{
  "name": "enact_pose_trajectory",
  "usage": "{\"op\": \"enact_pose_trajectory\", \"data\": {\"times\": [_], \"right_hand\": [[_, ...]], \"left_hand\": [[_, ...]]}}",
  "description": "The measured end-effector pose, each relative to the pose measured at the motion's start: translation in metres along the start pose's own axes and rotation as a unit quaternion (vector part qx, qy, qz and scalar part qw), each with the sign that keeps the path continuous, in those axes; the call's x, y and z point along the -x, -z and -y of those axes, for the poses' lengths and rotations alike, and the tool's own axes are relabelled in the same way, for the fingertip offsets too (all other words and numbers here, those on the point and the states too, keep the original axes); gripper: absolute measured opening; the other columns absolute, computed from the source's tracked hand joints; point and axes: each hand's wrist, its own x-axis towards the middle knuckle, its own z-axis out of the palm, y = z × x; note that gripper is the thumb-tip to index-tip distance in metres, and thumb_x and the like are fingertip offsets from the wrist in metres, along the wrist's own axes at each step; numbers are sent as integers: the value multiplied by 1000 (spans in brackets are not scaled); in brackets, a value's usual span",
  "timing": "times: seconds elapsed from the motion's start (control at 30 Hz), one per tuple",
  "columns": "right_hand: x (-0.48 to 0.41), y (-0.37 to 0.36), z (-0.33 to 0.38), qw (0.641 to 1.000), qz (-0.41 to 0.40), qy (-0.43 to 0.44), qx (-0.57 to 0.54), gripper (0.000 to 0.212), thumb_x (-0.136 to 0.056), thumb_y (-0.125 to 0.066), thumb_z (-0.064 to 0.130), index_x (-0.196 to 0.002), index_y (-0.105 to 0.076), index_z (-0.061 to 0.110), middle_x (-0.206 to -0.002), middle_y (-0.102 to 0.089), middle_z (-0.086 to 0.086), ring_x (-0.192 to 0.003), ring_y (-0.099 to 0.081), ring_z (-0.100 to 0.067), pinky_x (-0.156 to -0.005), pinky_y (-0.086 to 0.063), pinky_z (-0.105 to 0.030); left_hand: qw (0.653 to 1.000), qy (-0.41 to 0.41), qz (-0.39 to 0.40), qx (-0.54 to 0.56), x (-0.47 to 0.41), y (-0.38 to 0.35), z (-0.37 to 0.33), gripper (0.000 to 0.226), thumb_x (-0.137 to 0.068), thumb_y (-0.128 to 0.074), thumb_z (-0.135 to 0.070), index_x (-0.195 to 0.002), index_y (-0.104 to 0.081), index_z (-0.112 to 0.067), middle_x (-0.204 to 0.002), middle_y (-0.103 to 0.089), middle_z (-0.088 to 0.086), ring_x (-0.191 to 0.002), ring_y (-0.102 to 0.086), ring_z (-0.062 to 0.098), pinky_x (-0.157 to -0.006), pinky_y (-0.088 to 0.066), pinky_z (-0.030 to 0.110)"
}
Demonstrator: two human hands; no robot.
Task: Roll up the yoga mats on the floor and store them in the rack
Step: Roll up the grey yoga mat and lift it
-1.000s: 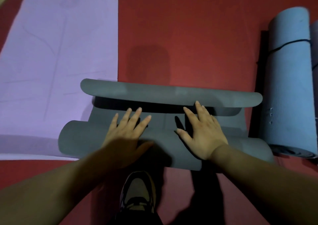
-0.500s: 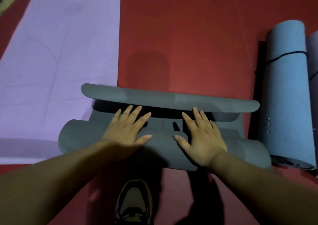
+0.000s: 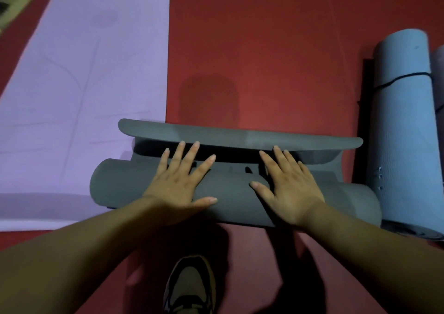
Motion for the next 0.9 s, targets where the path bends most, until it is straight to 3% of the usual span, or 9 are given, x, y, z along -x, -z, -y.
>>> {"op": "enact_pose_trajectory", "data": {"times": [0.1, 0.2, 0.33, 0.4, 0.47, 0.57, 0.67, 0.9], "right_hand": [[-1, 2, -2, 1000, -2, -7, 9, 82, -93, -14, 81, -162, 3, 39, -172, 8, 2, -158, 8, -18, -128, -6, -47], [-8, 4, -1, 1000, -1, -14, 12, 84, -92, -14, 82, -162, 1, 39, -172, 9, 3, -158, 8, -18, -128, -7, -48], [-17, 6, -4, 1000, -2, -16, 0, 85, -91, -18, 82, -162, -1, 38, -172, 6, 2, -158, 7, -18, -128, -8, -48], [-20, 7, -4, 1000, 0, -15, 0, 84, -91, -19, 81, -162, -2, 39, -172, 5, 2, -158, 6, -17, -128, -9, -48], [-22, 10, -3, 1000, -3, -16, 0, 82, -93, -20, 79, -162, -3, 38, -172, 4, 2, -158, 6, -17, -128, -8, -46], [-21, 12, -3, 1000, -8, -15, 0, 81, -94, -20, 78, -162, -3, 38, -172, 3, 2, -158, 5, -17, -128, -7, -45], [-13, 7, -5, 1000, -6, -11, 26, 79, -94, -14, 78, -162, -1, 39, -172, 4, 2, -158, 4, -18, -128, -7, -45], [-22, 10, -9, 999, -10, -10, 46, 81, -92, -10, 80, -162, -1, 38, -172, 3, 2, -158, 3, -19, -127, -11, -48]], "left_hand": [[1000, -6, 10, 2, -8, 5, 3, 92, -83, -19, -90, -150, 28, -49, -168, 25, 4, -152, 29, 29, -122, 17, 55], [999, 25, -11, 21, -3, 1, -4, 90, -85, -20, -87, -158, 12, -45, -170, 15, 5, -155, 19, 31, -123, 11, 56], [999, -3, -45, 16, 28, -17, -22, 91, -89, -37, -83, -162, -23, -31, -168, -21, 13, -153, -19, 43, -121, -13, 64], [999, -14, -44, 0, 34, -21, -20, 96, -87, -43, -83, -162, -24, -28, -167, -25, 14, -151, -25, 44, -120, -16, 65], [1000, -12, -28, 6, 29, -19, -15, 100, -83, -42, -86, -163, -14, -33, -169, -18, 11, -153, -20, 42, -122, -12, 63], [1000, -5, -9, 14, 18, -16, -10, 108, -77, -37, -93, -159, 13, -44, -171, 8, 4, -157, 8, 36, -124, 6, 57], [1000, -2, 4, 16, 6, -9, -6, 112, -73, -36, -97, -154, 24, -48, -166, 29, 0, -152, 29, 32, -122, 15, 56], [1000, -6, 16, 12, -4, 1, -3, 109, -77, -34, -94, -148, 34, -48, -165, 32, -2, -151, 31, 30, -122, 14, 56]]}}
